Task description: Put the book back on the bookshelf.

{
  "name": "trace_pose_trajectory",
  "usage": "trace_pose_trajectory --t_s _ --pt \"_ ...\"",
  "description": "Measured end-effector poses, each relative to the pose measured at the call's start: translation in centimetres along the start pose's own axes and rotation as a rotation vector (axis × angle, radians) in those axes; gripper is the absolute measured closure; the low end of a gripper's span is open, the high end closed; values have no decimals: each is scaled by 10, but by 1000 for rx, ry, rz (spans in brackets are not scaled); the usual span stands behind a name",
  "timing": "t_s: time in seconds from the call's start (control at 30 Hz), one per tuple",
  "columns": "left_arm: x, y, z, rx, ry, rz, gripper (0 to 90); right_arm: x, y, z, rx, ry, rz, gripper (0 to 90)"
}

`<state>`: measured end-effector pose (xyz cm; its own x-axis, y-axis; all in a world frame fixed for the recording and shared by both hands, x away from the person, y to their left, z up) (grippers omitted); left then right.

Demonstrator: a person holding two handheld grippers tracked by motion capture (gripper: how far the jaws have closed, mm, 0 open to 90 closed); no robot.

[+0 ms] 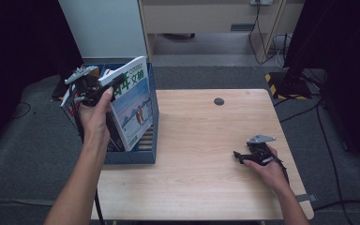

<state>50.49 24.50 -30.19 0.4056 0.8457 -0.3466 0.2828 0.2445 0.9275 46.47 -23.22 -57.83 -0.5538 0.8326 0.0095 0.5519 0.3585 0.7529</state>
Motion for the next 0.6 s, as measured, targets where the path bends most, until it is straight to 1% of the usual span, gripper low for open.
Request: trace_pose_trajectory --t_s 0.3,0.5,0.6 --pt "4 -1 3 -7 -1 -9 730 0 0 0 0 0 0 235" --pt "6 -3 8 -1 10 -6 730 0 0 0 0 0 0 235" --pt "5 -5 11 3 9 -1 730 0 0 0 0 0 0 235"
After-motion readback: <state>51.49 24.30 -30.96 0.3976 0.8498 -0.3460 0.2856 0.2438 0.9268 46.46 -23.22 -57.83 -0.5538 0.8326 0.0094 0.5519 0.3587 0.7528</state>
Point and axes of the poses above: each handheld gripper's, and its own axes: z roughly forward along the jaws, y roughly out of its top, x roughly to its left, the point moved 6 cm from there along z, roughly forward along the jaws, and after that the axes turned 1 degree about -x, right-handed, at the moved point
